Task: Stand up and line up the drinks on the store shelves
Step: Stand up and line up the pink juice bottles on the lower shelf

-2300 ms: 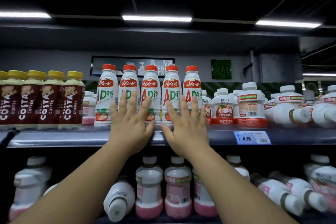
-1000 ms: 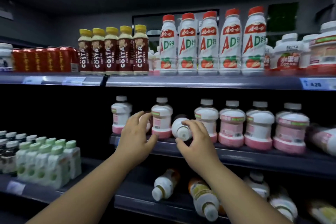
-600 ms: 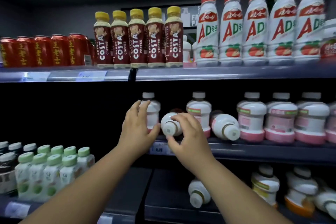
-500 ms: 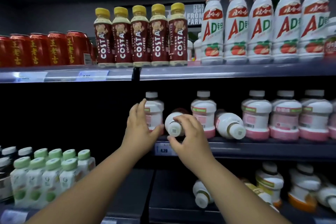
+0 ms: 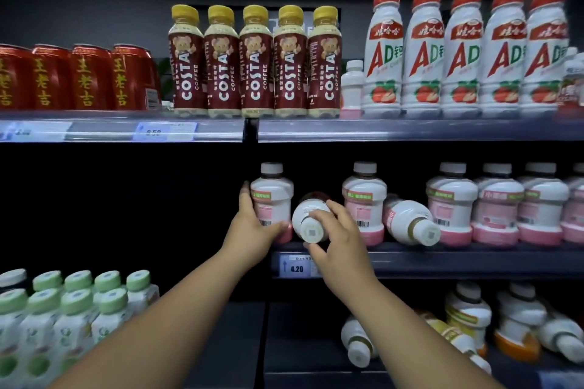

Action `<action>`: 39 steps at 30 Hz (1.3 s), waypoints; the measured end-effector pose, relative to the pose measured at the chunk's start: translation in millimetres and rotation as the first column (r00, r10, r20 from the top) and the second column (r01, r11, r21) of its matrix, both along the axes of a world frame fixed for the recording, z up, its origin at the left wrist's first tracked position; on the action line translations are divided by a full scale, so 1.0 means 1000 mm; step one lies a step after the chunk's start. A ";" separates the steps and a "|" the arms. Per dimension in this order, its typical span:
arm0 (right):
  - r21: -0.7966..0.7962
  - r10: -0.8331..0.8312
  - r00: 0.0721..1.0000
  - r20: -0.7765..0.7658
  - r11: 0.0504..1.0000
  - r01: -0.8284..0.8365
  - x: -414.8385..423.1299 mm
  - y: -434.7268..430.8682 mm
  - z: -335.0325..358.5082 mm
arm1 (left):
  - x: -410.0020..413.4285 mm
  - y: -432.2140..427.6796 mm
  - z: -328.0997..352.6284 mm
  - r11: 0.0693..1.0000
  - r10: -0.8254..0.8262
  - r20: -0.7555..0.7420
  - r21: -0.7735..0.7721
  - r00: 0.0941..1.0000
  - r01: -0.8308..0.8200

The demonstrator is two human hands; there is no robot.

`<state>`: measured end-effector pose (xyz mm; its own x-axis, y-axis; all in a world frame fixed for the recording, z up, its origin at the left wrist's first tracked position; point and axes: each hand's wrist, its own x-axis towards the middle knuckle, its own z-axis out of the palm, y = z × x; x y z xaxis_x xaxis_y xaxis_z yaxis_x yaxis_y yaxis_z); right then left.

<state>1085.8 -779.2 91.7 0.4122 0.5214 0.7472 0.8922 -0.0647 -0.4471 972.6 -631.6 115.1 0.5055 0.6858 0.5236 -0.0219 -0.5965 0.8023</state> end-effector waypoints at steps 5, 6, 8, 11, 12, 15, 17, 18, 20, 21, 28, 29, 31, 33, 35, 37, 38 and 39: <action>0.010 0.044 0.998 -0.049 0.999 -0.044 -0.007 -0.001 0.012 | -0.007 0.009 0.001 0.999 -0.046 0.016 0.021 0.999 0.045; 0.020 0.062 0.996 -0.065 0.998 -0.060 -0.008 0.000 0.018 | -0.008 0.009 0.001 0.998 -0.055 0.025 0.021 0.998 0.055; 0.053 0.090 0.992 -0.086 0.995 -0.086 -0.012 0.001 0.031 | -0.010 0.008 0.002 0.996 -0.089 0.048 0.026 0.995 0.087; 0.145 0.157 0.979 -0.130 0.980 -0.137 -0.014 0.006 0.052 | -0.013 0.013 0.004 0.989 -0.146 0.065 0.017 0.987 0.145; 0.181 0.182 0.971 -0.154 0.971 -0.153 -0.013 0.010 0.058 | -0.014 0.017 0.003 0.986 -0.164 0.065 0.006 0.984 0.164; 0.255 0.189 0.932 -0.309 0.961 -0.110 -0.007 0.019 0.077 | -0.019 0.025 0.004 0.978 -0.205 0.048 -0.029 0.978 0.206; 0.249 0.214 0.870 -0.445 0.962 -0.110 -0.002 0.024 0.086 | -0.021 0.029 0.004 0.974 -0.222 0.030 -0.049 0.975 0.223; 0.213 0.205 0.849 -0.487 0.971 -0.113 -0.001 0.027 0.086 | -0.021 0.029 0.004 0.973 -0.224 0.022 -0.058 0.974 0.225; 0.086 0.123 0.861 -0.493 0.992 -0.093 -0.002 0.031 0.079 | -0.019 0.029 0.003 0.975 -0.209 0.025 -0.071 0.978 0.210; 0.015 0.075 0.880 -0.469 0.997 -0.077 -0.004 0.031 0.072 | -0.017 0.028 0.002 0.981 -0.182 0.028 -0.062 0.983 0.184; -0.062 0.026 0.932 -0.361 0.997 -0.052 0.011 0.014 0.040 | -0.012 0.030 -0.001 0.993 -0.084 0.045 -0.077 0.995 0.087; -0.070 0.031 0.933 -0.359 0.996 -0.060 0.015 0.012 0.040 | -0.010 0.029 -0.001 0.991 -0.100 0.043 -0.090 0.994 0.103; -0.080 0.036 0.933 -0.358 0.994 -0.070 0.021 0.007 0.041 | -0.005 0.024 0.000 0.983 -0.137 0.037 -0.117 0.990 0.140; -0.086 0.033 0.935 -0.354 0.994 -0.067 0.025 0.004 0.041 | 0.000 0.018 -0.003 0.978 -0.159 0.021 -0.130 0.987 0.160; -0.082 0.025 0.930 -0.368 0.995 -0.059 0.022 0.004 0.041 | 0.003 0.013 -0.005 0.983 -0.147 0.009 -0.112 0.989 0.147; -0.064 0.011 0.932 -0.363 0.997 -0.036 0.017 0.011 0.038 | 0.002 0.013 -0.006 0.988 -0.115 0.005 -0.100 0.993 0.115; -0.057 -0.008 0.935 -0.355 0.998 -0.013 0.015 0.015 0.036 | 0.001 0.013 -0.006 0.989 -0.109 0.008 -0.096 0.994 0.109; -0.047 -0.025 0.936 -0.352 0.999 0.009 0.014 0.018 0.035 | 0.000 0.014 -0.005 0.990 -0.099 0.010 -0.098 0.995 0.100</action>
